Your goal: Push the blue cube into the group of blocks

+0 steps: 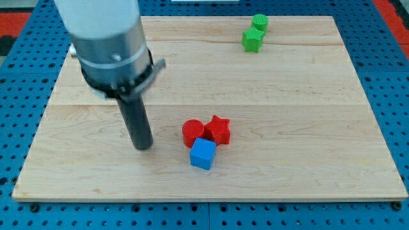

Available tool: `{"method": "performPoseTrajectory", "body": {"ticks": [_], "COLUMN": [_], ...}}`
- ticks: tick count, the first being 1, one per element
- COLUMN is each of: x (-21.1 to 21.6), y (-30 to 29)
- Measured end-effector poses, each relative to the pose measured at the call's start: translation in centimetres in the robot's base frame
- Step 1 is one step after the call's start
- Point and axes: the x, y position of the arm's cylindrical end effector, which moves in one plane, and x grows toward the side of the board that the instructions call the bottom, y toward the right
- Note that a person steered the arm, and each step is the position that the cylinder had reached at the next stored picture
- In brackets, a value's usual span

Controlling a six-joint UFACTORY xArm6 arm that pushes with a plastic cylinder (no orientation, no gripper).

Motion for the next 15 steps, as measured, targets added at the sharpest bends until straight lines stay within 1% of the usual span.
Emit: {"method": "performPoseTrajectory", "body": {"ticks": [1, 2, 3, 4, 5, 6, 7, 8, 9, 11, 12, 13, 15], "x": [3.7, 4.3, 3.3, 3.1, 1.0, -1.5, -1.0, 1.8, 3.2, -2.6, -6.9, -8.6, -8.2], "y": [7.7, 18.8, 21.1, 15.6, 10.7, 7.0, 1.3, 0.5, -1.9, -4.5, -6.3, -7.0, -7.5]}}
